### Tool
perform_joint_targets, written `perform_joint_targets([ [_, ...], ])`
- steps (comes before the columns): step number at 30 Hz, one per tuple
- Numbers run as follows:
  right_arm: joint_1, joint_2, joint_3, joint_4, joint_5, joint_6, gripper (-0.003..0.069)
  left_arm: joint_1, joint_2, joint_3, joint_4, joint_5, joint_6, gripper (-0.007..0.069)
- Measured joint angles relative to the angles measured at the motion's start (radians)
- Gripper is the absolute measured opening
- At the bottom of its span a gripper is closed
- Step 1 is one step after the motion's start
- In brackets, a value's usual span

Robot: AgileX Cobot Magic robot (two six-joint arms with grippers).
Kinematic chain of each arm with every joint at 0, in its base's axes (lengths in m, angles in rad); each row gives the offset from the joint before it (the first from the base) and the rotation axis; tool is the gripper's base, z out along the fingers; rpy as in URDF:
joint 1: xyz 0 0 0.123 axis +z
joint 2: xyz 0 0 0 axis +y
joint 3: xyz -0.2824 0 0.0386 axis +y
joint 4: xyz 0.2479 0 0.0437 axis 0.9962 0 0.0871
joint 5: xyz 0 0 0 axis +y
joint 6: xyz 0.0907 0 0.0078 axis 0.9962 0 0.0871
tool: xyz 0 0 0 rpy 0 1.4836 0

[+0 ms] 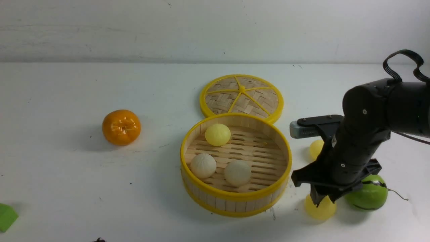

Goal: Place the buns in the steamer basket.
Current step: Use the right arm to grab a steamed stuffed bun, then use the right arm to put the steamed stuffed bun into the steamer

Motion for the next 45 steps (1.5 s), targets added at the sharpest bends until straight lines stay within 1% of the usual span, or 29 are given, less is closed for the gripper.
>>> perform_joint_targets([
  [4,-0.004,0.007,0.0,0.0,-0.014,0.0,0.0293,0.0,0.0,0.0,0.0,0.0,0.0,-0.0006],
  [20,-0.004,0.044,-0.005,0.002,-0.036,-0.003,0.0226,0.0,0.0,0.0,0.0,0.0,0.0,0.0008],
  [25,-0.004,0.044,-0.006,0.002,-0.026,-0.004,0.0176,0.0,0.0,0.0,0.0,0.0,0.0,0.0013],
  [29,-0.004,0.044,-0.007,0.001,-0.014,-0.007,0.0071,0.0,0.0,0.0,0.0,0.0,0.0,0.0018],
  [30,-0.004,0.044,-0.007,0.001,-0.014,-0.007,0.0065,0.0,0.0,0.0,0.0,0.0,0.0,0.0018],
  [31,-0.004,0.044,-0.007,-0.002,-0.012,-0.009,0.0029,0.0,0.0,0.0,0.0,0.0,0.0,0.0018],
  [33,-0.004,0.036,-0.009,-0.008,-0.003,-0.019,0.0003,0.0,0.0,0.0,0.0,0.0,0.0,0.0018],
  [34,-0.004,0.034,-0.01,-0.009,0.002,-0.021,0.0002,0.0,0.0,0.0,0.0,0.0,0.0,0.0018],
  [39,0.009,-0.068,-0.112,-0.015,0.123,-0.026,0.0003,0.0,0.0,0.0,0.0,0.0,0.0,0.0019],
  [42,0.041,-0.107,-0.237,0.021,0.112,-0.056,0.0005,0.0,0.0,0.0,0.0,0.0,0.0,0.002],
  [43,0.043,-0.107,-0.237,0.021,0.11,-0.056,0.0005,0.0,0.0,0.0,0.0,0.0,0.0,0.002],
  [45,0.066,-0.069,-0.324,0.061,0.082,-0.09,0.0005,0.0,0.0,0.0,0.0,0.0,0.0,0.0022],
])
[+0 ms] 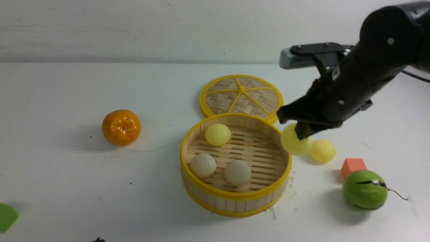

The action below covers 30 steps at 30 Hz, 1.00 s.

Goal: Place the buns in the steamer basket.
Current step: Use the right arm to put the steamed stuffed bun into the steamer, then use the right arm to grab a steamed stuffed bun

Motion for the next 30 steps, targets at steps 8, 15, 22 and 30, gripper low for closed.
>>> perform_joint_targets([
  [8,0.01,0.324,-0.238,0.029,-0.047,-0.071,0.0006,0.0,0.0,0.0,0.0,0.0,0.0,0.0029],
  [15,0.01,0.469,-0.404,0.039,-0.021,-0.071,0.0015,0.0,0.0,0.0,0.0,0.0,0.0,0.0029],
  [22,0.01,0.493,-0.414,0.038,-0.017,-0.055,0.0146,0.0,0.0,0.0,0.0,0.0,0.0,0.0029],
  [30,0.01,0.418,-0.415,0.021,0.041,-0.062,0.0464,0.0,0.0,0.0,0.0,0.0,0.0,0.0029],
])
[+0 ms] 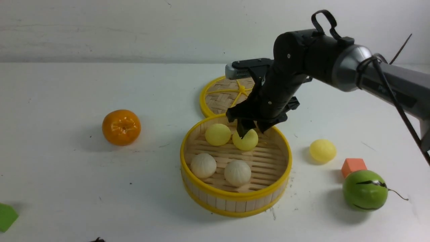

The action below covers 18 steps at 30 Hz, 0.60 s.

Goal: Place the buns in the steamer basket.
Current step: Use the right arm to grab a steamed stuffed bun

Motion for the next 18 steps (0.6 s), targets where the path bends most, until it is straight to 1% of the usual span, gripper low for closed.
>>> perform_joint_targets([
  [3,0.0,-0.085,-0.001,-0.056,0.035,-0.01,0.047,0.0,0.0,0.0,0.0,0.0,0.0,0.0029],
  [4,-0.003,-0.136,-0.005,-0.1,0.066,-0.002,0.0451,0.0,0.0,0.0,0.0,0.0,0.0,0.0029],
  [6,-0.009,-0.163,-0.006,-0.142,0.094,0.006,0.0426,0.0,0.0,0.0,0.0,0.0,0.0,0.0029],
  [7,-0.025,-0.194,-0.004,-0.176,0.132,0.016,0.0387,0.0,0.0,0.0,0.0,0.0,0.0,0.0029],
  [8,-0.04,-0.208,0.0,-0.188,0.153,0.022,0.0368,0.0,0.0,0.0,0.0,0.0,0.0,0.0029],
  [10,-0.096,-0.239,0.045,-0.214,0.189,0.041,0.0297,0.0,0.0,0.0,0.0,0.0,0.0,0.0029],
  [12,-0.132,-0.249,0.093,-0.215,0.2,0.056,0.026,0.0,0.0,0.0,0.0,0.0,0.0,0.0029],
  [13,-0.167,-0.252,0.138,-0.208,0.2,0.069,0.0226,0.0,0.0,0.0,0.0,0.0,0.0,0.0029],
  [14,-0.198,-0.252,0.182,-0.195,0.192,0.082,0.0209,0.0,0.0,0.0,0.0,0.0,0.0,0.0029],
  [16,-0.233,-0.238,0.23,-0.16,0.168,0.089,0.0202,0.0,0.0,0.0,0.0,0.0,0.0,0.0031],
  [18,-0.251,-0.21,0.259,-0.118,0.129,0.086,0.0212,0.0,0.0,0.0,0.0,0.0,0.0,0.0034],
])
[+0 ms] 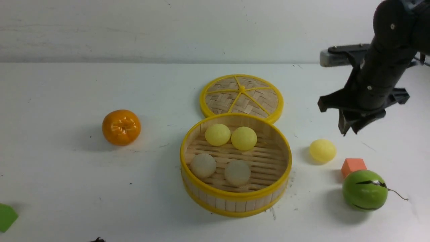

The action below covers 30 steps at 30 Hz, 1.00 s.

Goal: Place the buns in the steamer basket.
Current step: Use the right arm to grab a steamed stuffed bun

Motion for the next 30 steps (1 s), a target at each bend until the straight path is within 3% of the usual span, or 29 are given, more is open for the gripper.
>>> perform_joint_targets([
  [8,-0.005,0.109,0.007,0.049,-0.158,-0.017,0.0315,0.0,0.0,0.0,0.0,0.0,0.0,0.0042],
  [30,-0.008,0.167,0.007,0.043,-0.22,-0.018,0.0316,0.0,0.0,0.0,0.0,0.0,0.0,0.0057],
])
